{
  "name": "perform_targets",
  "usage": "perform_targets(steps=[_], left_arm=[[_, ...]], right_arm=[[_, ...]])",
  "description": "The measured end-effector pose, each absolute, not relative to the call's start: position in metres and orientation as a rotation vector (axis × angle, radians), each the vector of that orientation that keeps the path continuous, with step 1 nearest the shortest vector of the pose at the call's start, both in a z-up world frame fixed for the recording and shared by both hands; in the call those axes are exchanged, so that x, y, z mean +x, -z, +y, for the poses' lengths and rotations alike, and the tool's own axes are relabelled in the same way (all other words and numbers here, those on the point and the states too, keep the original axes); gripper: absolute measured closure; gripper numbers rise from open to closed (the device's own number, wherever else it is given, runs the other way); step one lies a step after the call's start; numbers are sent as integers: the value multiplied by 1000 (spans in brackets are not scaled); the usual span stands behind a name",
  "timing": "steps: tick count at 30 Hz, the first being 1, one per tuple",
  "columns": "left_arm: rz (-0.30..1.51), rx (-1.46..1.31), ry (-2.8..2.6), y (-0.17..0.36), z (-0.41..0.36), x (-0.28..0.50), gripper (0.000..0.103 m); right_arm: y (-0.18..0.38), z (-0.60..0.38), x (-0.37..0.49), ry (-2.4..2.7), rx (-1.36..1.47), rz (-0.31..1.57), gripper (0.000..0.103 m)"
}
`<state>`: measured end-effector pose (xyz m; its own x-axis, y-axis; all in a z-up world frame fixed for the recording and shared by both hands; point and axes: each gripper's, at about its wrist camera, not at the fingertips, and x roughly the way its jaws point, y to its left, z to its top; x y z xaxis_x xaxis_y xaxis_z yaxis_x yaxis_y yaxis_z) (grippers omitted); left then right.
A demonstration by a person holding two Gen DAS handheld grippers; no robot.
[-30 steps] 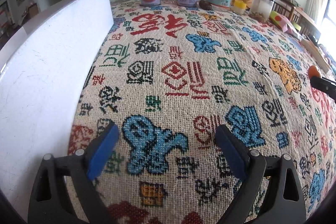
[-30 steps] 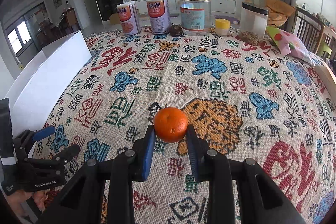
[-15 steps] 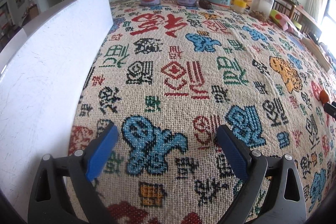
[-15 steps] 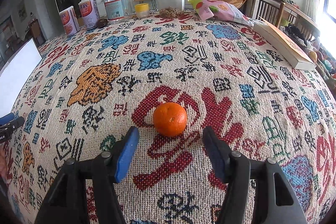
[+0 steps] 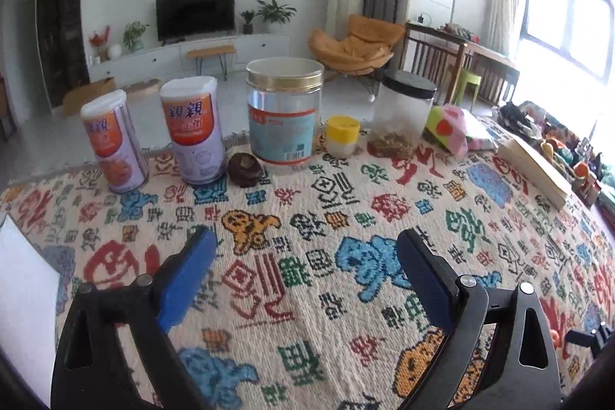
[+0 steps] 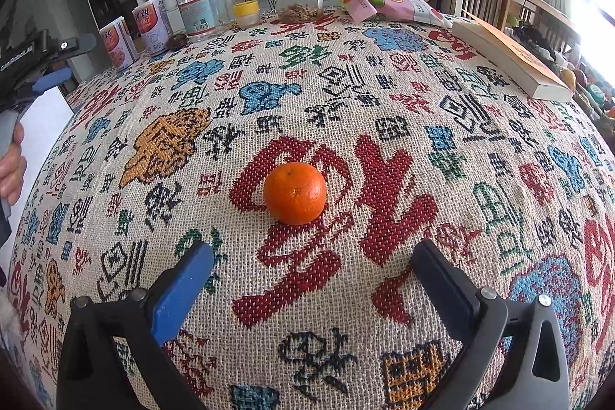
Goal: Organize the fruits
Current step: 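Close the left tool on the dark brown fruit beside the cans, then move the brown fruit onto the open cloth and open the left tool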
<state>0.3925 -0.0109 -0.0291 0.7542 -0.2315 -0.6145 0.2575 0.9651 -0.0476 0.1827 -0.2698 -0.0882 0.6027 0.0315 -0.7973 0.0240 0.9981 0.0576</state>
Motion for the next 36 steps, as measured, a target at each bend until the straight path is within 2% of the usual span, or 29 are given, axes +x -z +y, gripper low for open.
perform_targets(steps=[3, 7, 19, 27, 36], left_arm=[[720, 24, 209, 51, -8, 452, 9], [763, -50, 153, 73, 5, 494, 23], [808, 22, 152, 84, 0, 530, 32], [870, -68, 131, 93, 18, 546, 62], [833, -31, 178, 81, 26, 503, 64]], right_arm=[[88, -270, 183, -5, 65, 925, 0], [89, -268, 184, 1, 43, 933, 0], [90, -264, 186, 7, 18, 941, 0], [90, -264, 186, 7, 19, 941, 0], [91, -264, 186, 7, 18, 941, 0]])
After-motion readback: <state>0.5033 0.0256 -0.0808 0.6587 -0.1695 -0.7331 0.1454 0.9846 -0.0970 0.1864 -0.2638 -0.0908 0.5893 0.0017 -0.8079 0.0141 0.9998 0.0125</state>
